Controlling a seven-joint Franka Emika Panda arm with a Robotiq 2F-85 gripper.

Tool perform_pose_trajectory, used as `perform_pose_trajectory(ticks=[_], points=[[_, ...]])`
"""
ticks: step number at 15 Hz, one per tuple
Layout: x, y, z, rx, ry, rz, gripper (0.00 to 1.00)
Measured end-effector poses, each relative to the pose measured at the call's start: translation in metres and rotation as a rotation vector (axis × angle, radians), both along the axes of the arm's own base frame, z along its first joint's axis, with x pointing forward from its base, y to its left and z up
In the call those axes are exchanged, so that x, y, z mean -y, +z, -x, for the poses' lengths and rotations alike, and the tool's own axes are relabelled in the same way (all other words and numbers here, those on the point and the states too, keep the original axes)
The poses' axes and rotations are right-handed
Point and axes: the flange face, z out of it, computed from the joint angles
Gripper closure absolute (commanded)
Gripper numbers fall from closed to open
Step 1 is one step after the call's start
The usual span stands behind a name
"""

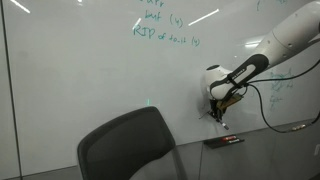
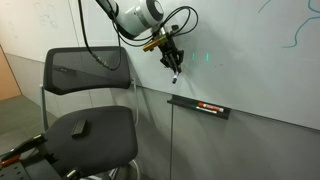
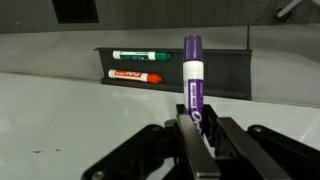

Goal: Use the marker on the chair to write on the board

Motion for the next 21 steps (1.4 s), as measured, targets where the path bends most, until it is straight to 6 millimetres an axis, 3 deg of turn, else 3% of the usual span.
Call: perform_pose_trajectory(ticks=[7, 11, 14, 18, 21], points=[[0.023, -0.036, -0.003, -0.014, -0.045, -0.032, 0.92], [0.021, -0.039, -0.003, -0.027, -0.043, -0.005, 0.92], [-0.002, -0.029, 0.007, -0.119, -0.057, 0.073, 0.93], [-0.062, -0.017, 0.038, -0.347, -0.029, 0.079, 0.93], [-0.097, -0.024, 0.065, -0.49, 0.037, 0.018, 0.93]])
